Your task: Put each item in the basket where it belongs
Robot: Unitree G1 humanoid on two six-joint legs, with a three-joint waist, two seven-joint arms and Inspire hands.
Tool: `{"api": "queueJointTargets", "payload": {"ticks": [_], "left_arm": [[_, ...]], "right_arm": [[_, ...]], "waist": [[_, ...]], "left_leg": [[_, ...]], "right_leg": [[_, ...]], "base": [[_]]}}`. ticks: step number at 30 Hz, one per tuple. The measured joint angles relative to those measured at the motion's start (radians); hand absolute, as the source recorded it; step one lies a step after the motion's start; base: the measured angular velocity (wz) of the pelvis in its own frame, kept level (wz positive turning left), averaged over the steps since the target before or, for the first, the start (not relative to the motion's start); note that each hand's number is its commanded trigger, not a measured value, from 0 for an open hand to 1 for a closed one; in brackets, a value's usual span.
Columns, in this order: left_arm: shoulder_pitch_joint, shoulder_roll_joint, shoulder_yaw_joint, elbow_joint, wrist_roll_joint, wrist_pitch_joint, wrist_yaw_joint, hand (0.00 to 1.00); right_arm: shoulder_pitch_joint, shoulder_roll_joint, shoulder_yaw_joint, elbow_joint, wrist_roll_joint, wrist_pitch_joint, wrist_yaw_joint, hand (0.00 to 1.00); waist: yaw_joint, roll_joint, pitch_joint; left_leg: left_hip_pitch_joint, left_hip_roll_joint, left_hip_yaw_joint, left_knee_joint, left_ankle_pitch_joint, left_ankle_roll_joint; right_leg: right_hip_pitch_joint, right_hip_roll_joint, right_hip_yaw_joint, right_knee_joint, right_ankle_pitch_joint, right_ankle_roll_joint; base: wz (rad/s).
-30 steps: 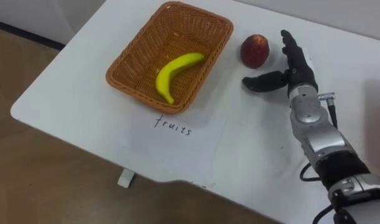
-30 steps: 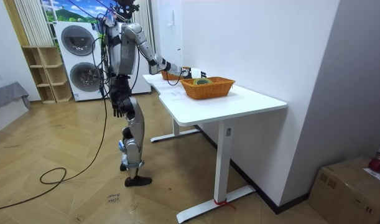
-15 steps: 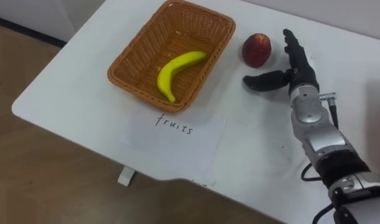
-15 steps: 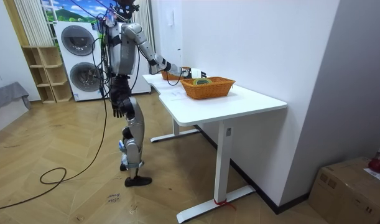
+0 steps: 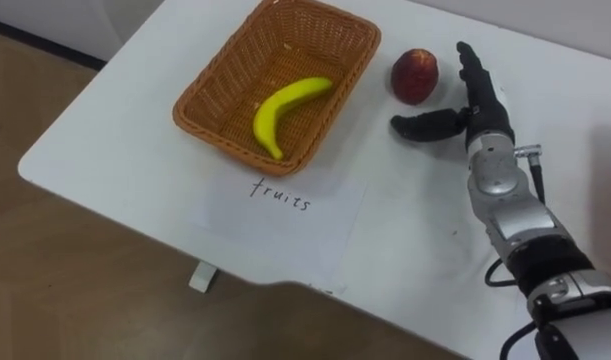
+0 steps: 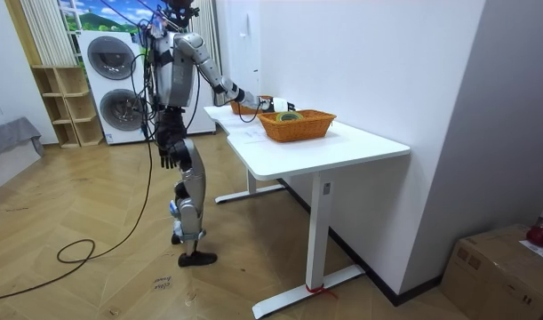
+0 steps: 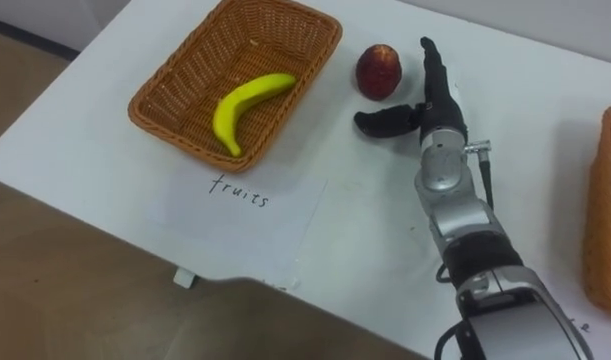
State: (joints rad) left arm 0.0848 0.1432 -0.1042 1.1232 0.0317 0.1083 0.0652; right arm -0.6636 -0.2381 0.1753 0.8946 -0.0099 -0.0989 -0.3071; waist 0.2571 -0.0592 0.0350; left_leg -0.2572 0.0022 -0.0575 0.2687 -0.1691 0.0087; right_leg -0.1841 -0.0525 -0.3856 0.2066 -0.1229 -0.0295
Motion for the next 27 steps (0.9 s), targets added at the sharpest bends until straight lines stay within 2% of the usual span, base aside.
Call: {"api": "queueJointTargets", "payload": {"ticks": [4, 14, 18, 27], "left_arm": [[-0.001, 0.0, 0.0, 0.0, 0.0, -0.006, 0.002, 0.0], [-0.018, 0.003, -0.038, 0.034, 0.0, -0.01, 0.001, 0.0], [-0.031, 0.004, -0.04, 0.037, 0.0, -0.026, 0.001, 0.0], [-0.035, 0.004, -0.079, 0.037, 0.0, -0.03, 0.001, 0.0]], "right_arm": [[-0.016, -0.001, 0.0, 0.034, -0.004, -0.01, -0.013, 0.0], [-0.035, -0.013, -0.002, 0.042, -0.018, -0.006, -0.051, 0.0], [-0.039, -0.02, -0.003, 0.042, -0.017, -0.01, -0.079, 0.0], [-0.044, -0.021, -0.001, 0.043, -0.028, -0.011, -0.151, 0.0]], "waist": [[0.001, -0.008, 0.0055], [0.002, -0.016, 0.0091], [0.024, -0.017, 0.011], [0.046, -0.019, 0.0133]], "left_leg": [[-0.005, 0.0, -0.004, 0.004, 0.001, -0.002], [-0.033, -0.003, -0.019, 0.007, 0.008, -0.005], [-0.036, -0.002, -0.015, 0.006, 0.01, -0.006], [-0.05, -0.001, -0.012, 0.006, 0.013, -0.005]], "right_leg": [[0.0, 0.0, -0.005, 0.0, 0.0, -0.001], [-0.016, 0.001, -0.017, 0.0, 0.002, -0.003], [-0.03, -0.001, -0.018, 0.009, 0.002, -0.003], [-0.045, -0.006, -0.026, 0.016, 0.002, -0.004]], "base": [[0.06], [0.05], [-0.04], [0.0]]}}
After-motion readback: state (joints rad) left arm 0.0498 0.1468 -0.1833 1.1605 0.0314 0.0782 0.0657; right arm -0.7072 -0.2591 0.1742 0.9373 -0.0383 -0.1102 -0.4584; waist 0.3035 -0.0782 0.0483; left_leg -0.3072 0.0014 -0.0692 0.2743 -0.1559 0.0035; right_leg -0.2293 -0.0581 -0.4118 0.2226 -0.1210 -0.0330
